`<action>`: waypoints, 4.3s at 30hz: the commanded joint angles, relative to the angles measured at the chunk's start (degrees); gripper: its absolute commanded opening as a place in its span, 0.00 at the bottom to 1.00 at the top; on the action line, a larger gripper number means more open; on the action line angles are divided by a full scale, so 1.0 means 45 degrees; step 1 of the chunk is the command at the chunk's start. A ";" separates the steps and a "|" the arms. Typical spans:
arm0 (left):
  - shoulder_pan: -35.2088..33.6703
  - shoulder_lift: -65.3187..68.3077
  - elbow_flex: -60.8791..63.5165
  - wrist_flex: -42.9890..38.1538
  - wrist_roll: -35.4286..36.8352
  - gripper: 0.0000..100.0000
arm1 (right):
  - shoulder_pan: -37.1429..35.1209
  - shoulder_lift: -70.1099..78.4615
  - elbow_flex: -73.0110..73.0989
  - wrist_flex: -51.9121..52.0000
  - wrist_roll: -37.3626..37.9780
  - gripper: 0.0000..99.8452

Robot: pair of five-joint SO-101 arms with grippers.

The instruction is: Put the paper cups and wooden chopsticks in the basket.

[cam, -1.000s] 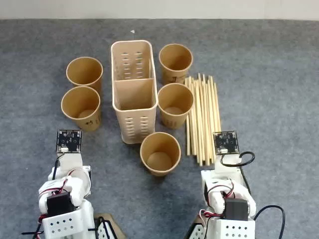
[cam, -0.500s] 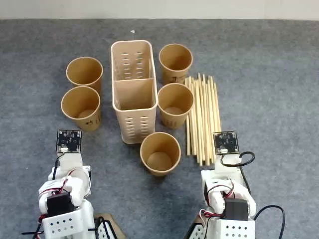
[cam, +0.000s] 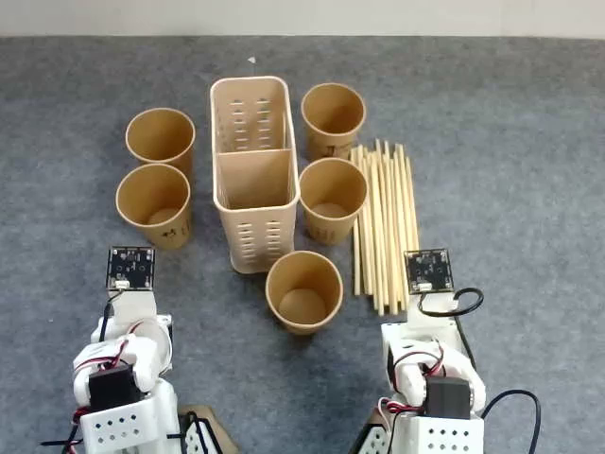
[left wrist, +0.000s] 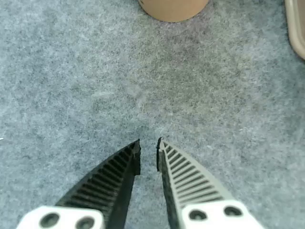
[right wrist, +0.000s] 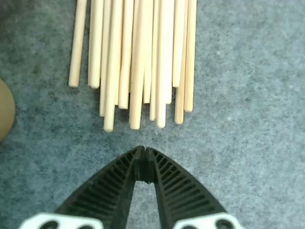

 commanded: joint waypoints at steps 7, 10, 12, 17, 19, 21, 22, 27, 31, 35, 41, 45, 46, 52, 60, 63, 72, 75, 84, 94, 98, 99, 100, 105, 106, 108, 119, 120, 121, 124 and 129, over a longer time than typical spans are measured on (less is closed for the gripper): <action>-0.0029 -0.0068 0.0088 0.0020 -0.0020 0.09 | -0.0107 -0.0147 0.1846 0.0068 0.0059 0.02; -0.0029 -0.0068 0.0088 0.0000 -0.0020 0.09 | -0.0107 -0.0147 0.1846 0.0068 0.0020 0.02; -0.0088 -0.0088 0.0088 -0.0059 -0.0059 0.09 | -0.0107 -0.0147 0.1846 0.0068 0.0078 0.02; -0.1768 -0.0107 0.0049 -0.0918 -0.0274 0.09 | 0.0674 -0.0166 0.1827 -0.1397 0.2774 0.02; -0.3741 -0.0107 -0.0186 -0.2227 -0.0742 0.09 | 0.1729 -0.0166 0.1280 -0.2217 0.4923 0.02; -0.5812 -0.0107 -0.0303 -0.3556 -0.0938 0.09 | 0.2667 -0.0127 0.0127 -0.2784 0.4239 0.02; -0.6613 -0.0107 -0.0342 -0.4122 -0.0977 0.09 | 0.3018 -0.0049 -0.0596 -0.2842 0.3595 0.02; -0.7512 -0.0107 -0.0791 -0.5411 -0.2891 0.10 | 0.2530 0.0772 -0.4171 -0.1768 0.3263 0.13; -0.7492 -0.0049 -0.3077 -0.5372 -0.2950 0.10 | 0.1377 0.4093 -0.7258 -0.1553 0.2930 0.14; -0.6730 0.0127 -0.7062 -0.3282 -0.2716 0.10 | 0.0479 0.9621 -1.1927 -0.1455 0.1758 0.14; -0.4796 0.5656 -1.3314 -0.0488 -0.2755 0.14 | -0.1241 1.8335 -1.9937 0.0283 0.0508 0.14; -0.3800 1.1985 -1.7397 0.0918 -0.2755 0.23 | -0.1788 2.2828 -2.5094 0.1983 0.0449 0.14; -0.3546 1.3626 -1.8471 0.1289 -0.2774 0.24 | -0.1827 2.3824 -2.6247 0.2393 0.0449 0.14; -0.2647 2.0855 -2.4567 0.3516 -0.2774 0.25 | -0.1846 2.8200 -3.1072 0.3722 -0.0469 0.14; -0.2608 2.5387 -2.9314 0.5197 -0.2755 0.25 | -0.2628 3.0877 -3.3709 0.3780 -0.0996 0.14; -0.2608 2.6071 -2.9314 0.5138 -0.2774 0.25 | -0.3038 3.1131 -3.3709 0.3800 -0.0977 0.14; -0.2178 2.7458 -2.9294 0.5177 -0.2774 0.25 | -0.3136 3.2068 -3.3729 0.3800 -0.0977 0.14; -0.1924 2.7829 -2.9294 0.5197 -0.2774 0.25 | -0.3136 3.2205 -3.3709 0.3800 -0.0977 0.14; -0.1905 2.6676 -2.9372 0.5197 -0.2735 0.25 | -0.2764 3.1560 -3.5468 0.4542 -0.0977 0.14; -0.1944 2.5094 -2.9294 0.5568 -0.2716 0.25 | -0.2706 3.0642 -3.6562 0.6632 -0.0977 0.14; -0.2002 2.5016 -2.9158 0.5587 -0.2716 0.25 | -0.2784 3.0154 -3.5350 0.6632 -0.0899 0.14; -0.1983 2.4977 -2.8904 0.5587 -0.2735 0.25 | -0.2784 2.9939 -3.4960 0.6632 -0.0899 0.14; -0.1944 2.4977 -2.8650 0.5587 -0.2735 0.25 | -0.2803 2.9705 -3.4549 0.6632 -0.0899 0.14; -0.1924 2.4977 -2.7419 0.5568 -0.2774 0.25 | -0.2940 2.8376 -3.2049 0.6613 -0.0860 0.14; -0.1924 2.4977 -2.7321 0.5568 -0.2774 0.25 | -0.3038 2.8181 -3.1600 0.6593 -0.0860 0.14; -0.1905 2.5074 -2.7263 0.5568 -0.2774 0.25 | -0.3194 2.8005 -3.0799 0.6574 -0.0860 0.14; -0.1885 2.5114 -2.5504 0.5021 -0.2813 0.25 | -0.3292 2.8005 -2.7302 0.3136 -0.0879 0.14; -0.1885 2.5114 -2.5114 0.4689 -0.2813 0.25 | -0.3311 2.8005 -2.6969 0.2882 -0.0879 0.14; -0.1885 2.5114 -2.4703 0.4317 -0.2813 0.25 | -0.3331 2.8005 -2.6696 0.2667 -0.0879 0.14; -0.1651 2.5114 -2.3492 0.3341 -0.2813 0.25 | -0.3331 2.8005 -2.5915 0.2002 -0.0879 0.14; -0.1026 2.5114 -2.2359 0.2520 -0.2813 0.25 | -0.3331 2.8005 -2.5016 0.1221 -0.0879 0.04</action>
